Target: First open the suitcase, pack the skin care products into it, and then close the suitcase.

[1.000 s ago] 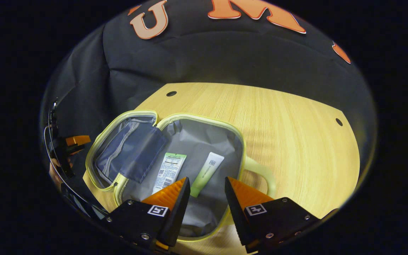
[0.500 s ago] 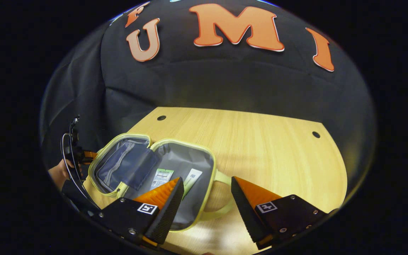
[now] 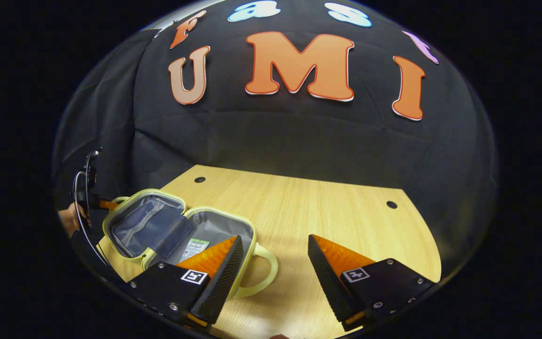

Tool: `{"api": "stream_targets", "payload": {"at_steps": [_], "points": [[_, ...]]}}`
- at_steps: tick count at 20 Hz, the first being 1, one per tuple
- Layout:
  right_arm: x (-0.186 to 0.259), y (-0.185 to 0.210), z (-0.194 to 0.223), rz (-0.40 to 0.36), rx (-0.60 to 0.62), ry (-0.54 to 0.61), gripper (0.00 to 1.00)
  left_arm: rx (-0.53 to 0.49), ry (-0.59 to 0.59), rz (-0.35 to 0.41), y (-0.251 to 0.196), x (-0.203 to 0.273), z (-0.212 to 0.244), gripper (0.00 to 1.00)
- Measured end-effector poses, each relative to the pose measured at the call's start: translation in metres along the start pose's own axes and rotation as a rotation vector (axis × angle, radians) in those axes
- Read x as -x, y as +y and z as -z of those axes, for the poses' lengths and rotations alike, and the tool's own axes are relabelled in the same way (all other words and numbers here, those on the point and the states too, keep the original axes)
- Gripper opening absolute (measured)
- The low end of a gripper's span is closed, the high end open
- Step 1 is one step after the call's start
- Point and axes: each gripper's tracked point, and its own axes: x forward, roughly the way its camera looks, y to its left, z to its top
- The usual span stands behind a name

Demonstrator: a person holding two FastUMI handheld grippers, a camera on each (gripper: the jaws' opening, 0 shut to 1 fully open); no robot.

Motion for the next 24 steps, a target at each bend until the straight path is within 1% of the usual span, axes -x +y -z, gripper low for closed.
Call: {"api": "stream_targets", "payload": {"at_steps": [2,3,5,8,10,15,20,23,24], "points": [[0.004,-0.011,-0.012,0.010,0.020,-0.052,0.90,-0.052,-0.065,-0.005,-0.008,0.022,-0.024,0.10],[0.007,-0.017,-0.017,0.016,0.034,-0.078,0.91,-0.061,-0.100,-0.020,-0.012,0.037,-0.033,0.10],[0.013,-0.036,-0.029,0.032,0.064,-0.127,0.92,-0.033,-0.150,-0.045,-0.020,0.058,-0.047,0.10],[0.019,-0.051,-0.032,0.024,0.073,-0.135,0.92,-0.043,-0.226,-0.036,-0.031,0.098,-0.073,0.10],[0.023,-0.062,-0.035,0.010,0.072,-0.143,0.92,-0.035,-0.271,-0.004,-0.047,0.123,-0.090,0.10],[0.027,-0.081,-0.034,-0.016,0.093,-0.159,0.92,0.051,-0.348,0.120,-0.116,0.164,-0.105,0.09],[0.032,-0.090,-0.037,-0.055,0.076,-0.182,0.93,0.048,-0.388,0.208,-0.179,0.204,-0.107,0.09],[0.033,-0.095,-0.035,-0.072,0.075,-0.184,0.93,0.035,-0.391,0.299,-0.230,0.222,-0.104,0.09],[0.032,-0.096,-0.032,-0.076,0.076,-0.182,0.93,0.018,-0.390,0.319,-0.246,0.227,-0.102,0.08]]}}
